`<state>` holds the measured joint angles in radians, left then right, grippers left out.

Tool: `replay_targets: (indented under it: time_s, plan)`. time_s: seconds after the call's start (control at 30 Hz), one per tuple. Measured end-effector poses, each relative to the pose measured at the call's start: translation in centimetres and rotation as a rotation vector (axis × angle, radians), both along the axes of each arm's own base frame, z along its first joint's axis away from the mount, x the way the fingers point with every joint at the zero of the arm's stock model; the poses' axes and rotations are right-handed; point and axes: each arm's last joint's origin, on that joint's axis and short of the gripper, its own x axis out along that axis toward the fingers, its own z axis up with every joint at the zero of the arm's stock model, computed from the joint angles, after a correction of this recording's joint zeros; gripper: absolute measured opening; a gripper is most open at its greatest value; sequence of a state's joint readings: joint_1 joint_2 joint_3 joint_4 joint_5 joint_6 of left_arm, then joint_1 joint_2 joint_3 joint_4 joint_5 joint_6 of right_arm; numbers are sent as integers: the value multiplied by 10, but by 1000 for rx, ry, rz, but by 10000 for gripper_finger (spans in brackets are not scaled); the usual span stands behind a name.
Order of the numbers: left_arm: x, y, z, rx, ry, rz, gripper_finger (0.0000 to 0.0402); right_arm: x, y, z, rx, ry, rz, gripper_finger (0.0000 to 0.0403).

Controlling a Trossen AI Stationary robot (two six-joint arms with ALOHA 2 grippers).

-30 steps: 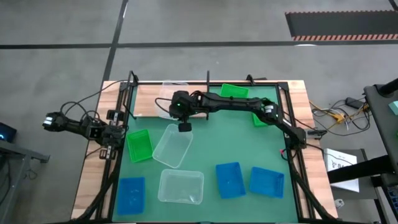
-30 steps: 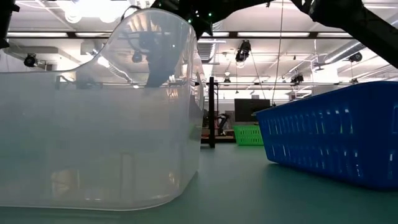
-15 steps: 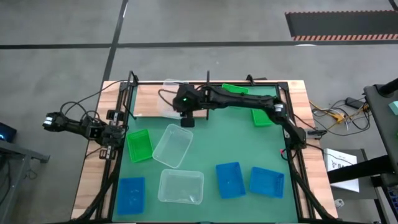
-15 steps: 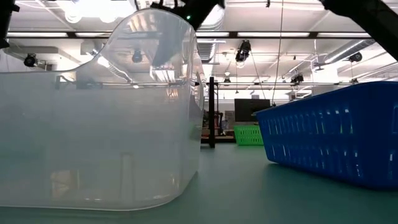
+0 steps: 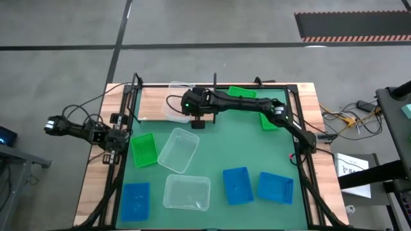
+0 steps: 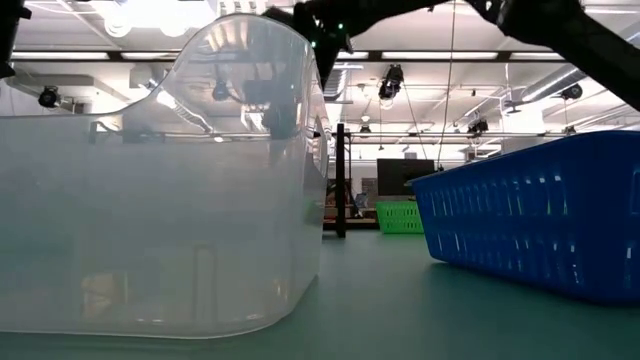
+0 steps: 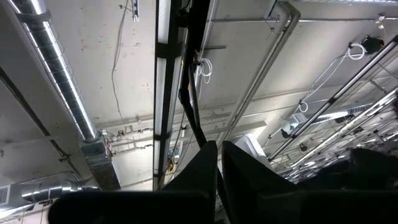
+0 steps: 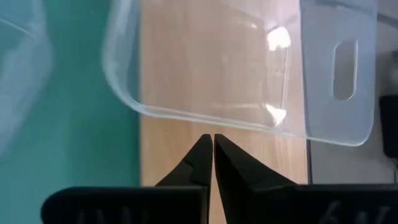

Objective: Stack baskets on shelf by color
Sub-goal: Put the top right transparent bin on the shelf

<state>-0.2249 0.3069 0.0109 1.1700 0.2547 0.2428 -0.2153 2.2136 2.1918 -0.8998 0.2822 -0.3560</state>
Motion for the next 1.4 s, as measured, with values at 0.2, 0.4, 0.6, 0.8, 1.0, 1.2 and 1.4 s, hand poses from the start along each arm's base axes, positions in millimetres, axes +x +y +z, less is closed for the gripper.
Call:
replay_targets:
  time_s: [0.2,0.4,0.6,0.8,1.0,1.2,1.4]
  plan:
    - [0,0,0,0,0,0,8,3,-18,-23,-52,55,-54,9]
    - [0,0,0,-1,0,1,8,16,-35,-37,-105,-22,-16,9]
    - [0,0,0,-1,0,1,8,37,-37,-30,-244,-198,68,8]
    - [0,0,0,-3,1,3,8,19,-17,13,-164,-198,1,8]
    - [4,3,-1,-96,56,69,8,-17,35,58,24,-107,19,8]
    - [19,7,-8,-291,246,212,8,-47,105,86,90,-20,111,8]
    - [42,5,3,-362,425,292,8,-80,162,97,129,-28,183,8]
